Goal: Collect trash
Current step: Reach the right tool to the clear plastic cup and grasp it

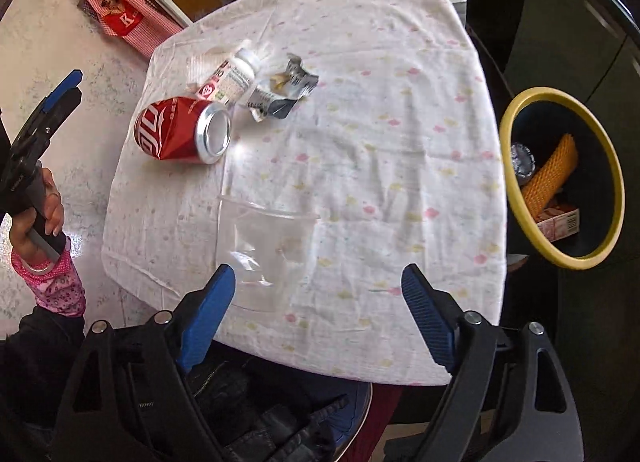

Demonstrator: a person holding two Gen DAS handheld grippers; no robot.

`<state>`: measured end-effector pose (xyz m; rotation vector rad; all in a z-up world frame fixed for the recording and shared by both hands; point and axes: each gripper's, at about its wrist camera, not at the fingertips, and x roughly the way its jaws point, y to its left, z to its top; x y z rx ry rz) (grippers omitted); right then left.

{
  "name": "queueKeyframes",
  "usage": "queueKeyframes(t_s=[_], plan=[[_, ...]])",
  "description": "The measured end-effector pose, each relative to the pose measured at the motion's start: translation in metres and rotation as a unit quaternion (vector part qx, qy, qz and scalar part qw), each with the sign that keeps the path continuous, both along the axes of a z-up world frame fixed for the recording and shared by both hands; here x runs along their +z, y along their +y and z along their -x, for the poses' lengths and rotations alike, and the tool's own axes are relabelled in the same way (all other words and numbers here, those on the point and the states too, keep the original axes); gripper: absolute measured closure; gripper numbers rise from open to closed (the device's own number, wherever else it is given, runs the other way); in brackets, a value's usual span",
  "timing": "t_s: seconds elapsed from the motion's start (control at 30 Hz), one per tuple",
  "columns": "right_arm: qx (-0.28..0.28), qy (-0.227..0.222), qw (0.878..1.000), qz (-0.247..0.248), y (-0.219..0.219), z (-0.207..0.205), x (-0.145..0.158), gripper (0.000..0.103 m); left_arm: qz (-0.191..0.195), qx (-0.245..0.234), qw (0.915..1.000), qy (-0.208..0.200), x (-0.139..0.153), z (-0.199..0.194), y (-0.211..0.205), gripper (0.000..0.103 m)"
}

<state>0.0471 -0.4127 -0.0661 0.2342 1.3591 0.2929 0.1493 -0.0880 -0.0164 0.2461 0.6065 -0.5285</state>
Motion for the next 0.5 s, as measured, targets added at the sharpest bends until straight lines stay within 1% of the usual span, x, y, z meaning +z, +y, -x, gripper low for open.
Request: queueKeyframes(t_s=[0.1, 0.17, 0.27, 0.37, 0.5], plan=[[0.001, 0.024, 1.000, -0.003, 0.016, -0.004, -0.009, 0.021, 0.013, 0.023, 0.9996, 0.006, -0.014, -0.004, 0.023, 0.010], [-0.003, 0.032, 0.999, -0.004, 0.024, -0.007, -0.013, 0.021, 0.022, 0.026, 0.9993, 0.015, -0.023, -0.005, 0.034, 0.010], [-0.004, 0.043, 0.999, 0.007, 0.036, -0.011, -0.019, 0.020, 0.028, 0.026, 0.9991, 0.021, -0.031, -0.001, 0.033, 0.010], [-0.005, 0.057, 0.998, 0.010, 0.047, -0.016, -0.027, 0.019, 0.030, 0.023, 0.9992, 0.015, -0.033, 0.001, 0.030, 0.010], [0.000, 0.058, 0.998, 0.021, 0.061, -0.023, -0.032, 0.020, 0.030, 0.013, 0.9994, 0.009, -0.033, 0.007, 0.028, 0.010]])
